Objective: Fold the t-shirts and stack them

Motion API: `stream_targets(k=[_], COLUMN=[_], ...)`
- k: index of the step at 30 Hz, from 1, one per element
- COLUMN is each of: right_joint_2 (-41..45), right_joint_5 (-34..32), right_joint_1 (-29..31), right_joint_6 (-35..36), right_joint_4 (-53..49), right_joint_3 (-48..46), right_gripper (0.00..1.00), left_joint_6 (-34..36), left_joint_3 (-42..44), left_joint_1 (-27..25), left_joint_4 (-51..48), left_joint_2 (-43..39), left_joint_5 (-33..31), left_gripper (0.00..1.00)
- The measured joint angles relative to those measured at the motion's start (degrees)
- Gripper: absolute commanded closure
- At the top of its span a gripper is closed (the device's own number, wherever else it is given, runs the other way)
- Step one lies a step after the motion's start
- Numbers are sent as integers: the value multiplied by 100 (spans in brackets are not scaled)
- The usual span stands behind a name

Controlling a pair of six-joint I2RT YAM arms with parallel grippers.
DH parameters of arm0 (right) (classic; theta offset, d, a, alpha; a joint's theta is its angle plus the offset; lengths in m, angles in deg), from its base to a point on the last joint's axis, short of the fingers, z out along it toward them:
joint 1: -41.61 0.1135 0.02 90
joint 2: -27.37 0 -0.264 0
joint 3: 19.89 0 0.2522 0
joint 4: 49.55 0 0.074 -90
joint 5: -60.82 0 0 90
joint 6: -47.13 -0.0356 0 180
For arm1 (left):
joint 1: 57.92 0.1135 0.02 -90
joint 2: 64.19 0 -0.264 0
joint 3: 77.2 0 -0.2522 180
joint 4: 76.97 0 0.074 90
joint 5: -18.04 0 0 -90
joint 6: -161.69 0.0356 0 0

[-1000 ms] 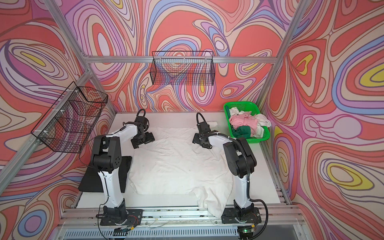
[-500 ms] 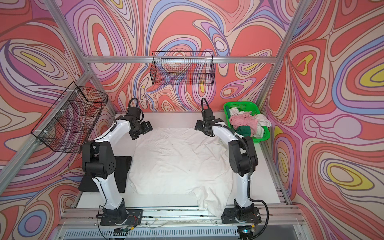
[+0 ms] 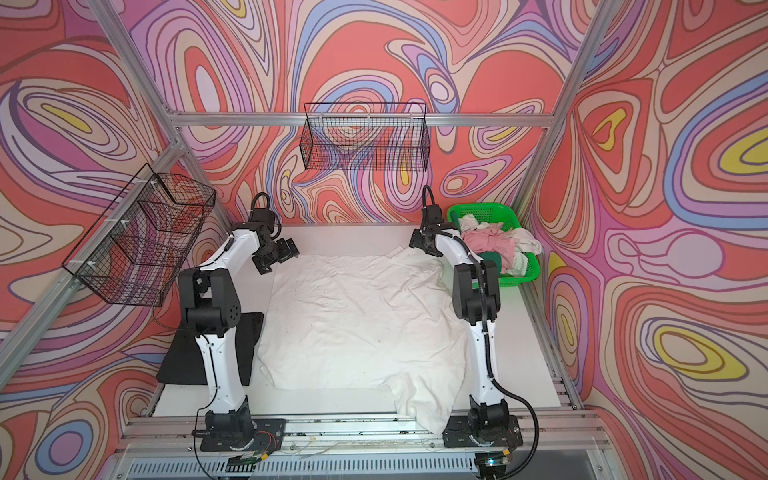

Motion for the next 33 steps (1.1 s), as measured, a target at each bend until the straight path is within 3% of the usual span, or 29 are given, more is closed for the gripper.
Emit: stream_targets(k=[8,15,26,33], right_joint_2=[-269,-188,767,739], right_joint_5=[306,291,83,46], right_joint_1=[-9,-11,-11,-22], right_joint_6=[131,240,238,319], right_joint_4=[101,297,807,890], right_joint_3=[201,24,-557,-468], right_gripper=[20,20,19,19], left_joint_6=[151,374,525,658], left_joint_3=[-1150,-1401,-2284,-2988], left_joint_1=[33,33,33,31], left_joint_4=[-402,-560,-684,-866], left_joint_2=[839,1193,1681,2238], left_joint_5=[-70,-203,-457,-588], left_gripper=[2,5,22,27])
